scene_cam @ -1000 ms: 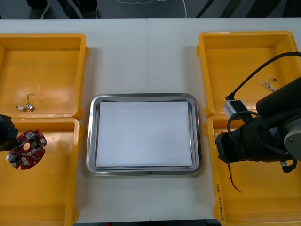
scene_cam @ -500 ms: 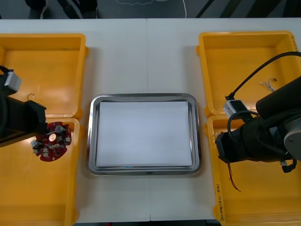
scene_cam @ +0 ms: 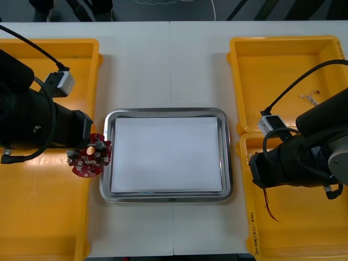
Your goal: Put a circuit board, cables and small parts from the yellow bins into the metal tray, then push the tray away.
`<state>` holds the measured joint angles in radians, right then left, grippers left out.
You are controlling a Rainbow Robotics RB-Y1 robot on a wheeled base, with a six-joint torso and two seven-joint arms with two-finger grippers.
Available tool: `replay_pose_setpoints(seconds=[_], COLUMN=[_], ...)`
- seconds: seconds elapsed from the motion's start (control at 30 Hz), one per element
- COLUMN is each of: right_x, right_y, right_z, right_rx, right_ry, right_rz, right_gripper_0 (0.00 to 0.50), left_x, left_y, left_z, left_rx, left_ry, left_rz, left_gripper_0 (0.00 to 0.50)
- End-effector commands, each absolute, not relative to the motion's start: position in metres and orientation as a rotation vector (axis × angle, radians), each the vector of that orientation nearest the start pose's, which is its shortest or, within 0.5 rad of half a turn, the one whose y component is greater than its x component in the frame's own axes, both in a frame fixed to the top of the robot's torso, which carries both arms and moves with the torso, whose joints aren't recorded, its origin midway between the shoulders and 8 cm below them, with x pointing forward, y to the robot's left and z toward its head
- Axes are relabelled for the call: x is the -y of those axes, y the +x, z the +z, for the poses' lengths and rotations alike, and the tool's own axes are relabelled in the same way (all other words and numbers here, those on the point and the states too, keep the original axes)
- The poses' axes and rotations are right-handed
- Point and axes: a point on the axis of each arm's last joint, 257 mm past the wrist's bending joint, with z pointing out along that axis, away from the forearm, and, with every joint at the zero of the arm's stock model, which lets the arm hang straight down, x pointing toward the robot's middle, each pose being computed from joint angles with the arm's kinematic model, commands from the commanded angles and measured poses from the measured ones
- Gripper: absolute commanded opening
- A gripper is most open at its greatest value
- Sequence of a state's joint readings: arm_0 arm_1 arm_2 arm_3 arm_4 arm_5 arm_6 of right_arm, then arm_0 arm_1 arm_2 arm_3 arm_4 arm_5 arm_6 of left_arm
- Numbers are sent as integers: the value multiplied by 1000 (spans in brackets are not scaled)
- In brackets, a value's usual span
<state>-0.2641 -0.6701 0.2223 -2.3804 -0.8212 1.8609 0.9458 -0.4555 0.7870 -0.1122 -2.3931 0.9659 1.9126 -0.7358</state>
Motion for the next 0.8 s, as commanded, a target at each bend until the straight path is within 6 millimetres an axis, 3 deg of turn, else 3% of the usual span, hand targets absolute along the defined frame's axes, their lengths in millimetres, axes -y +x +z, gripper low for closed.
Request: replay_pose_setpoints(seconds=[0.03,0.5,0.8], right_x=[170,170,170], right_y=[337,336,336], right_z=[-211,-212,-212], right_rx=[-2739,-2742,-2741], right_ry=[-279,-280,-284], right_rz=[241,241,241], right_gripper_0=[0,0,0], left_x=[-176,-135,-133], left_y=[387,405,410], left_z=[-137,-190,-214], left_rx=[-2593,-2669,-2717], left_ry=[261,274,286], left_rz=[-201,-131,-47], left_gripper_0=[0,0,0])
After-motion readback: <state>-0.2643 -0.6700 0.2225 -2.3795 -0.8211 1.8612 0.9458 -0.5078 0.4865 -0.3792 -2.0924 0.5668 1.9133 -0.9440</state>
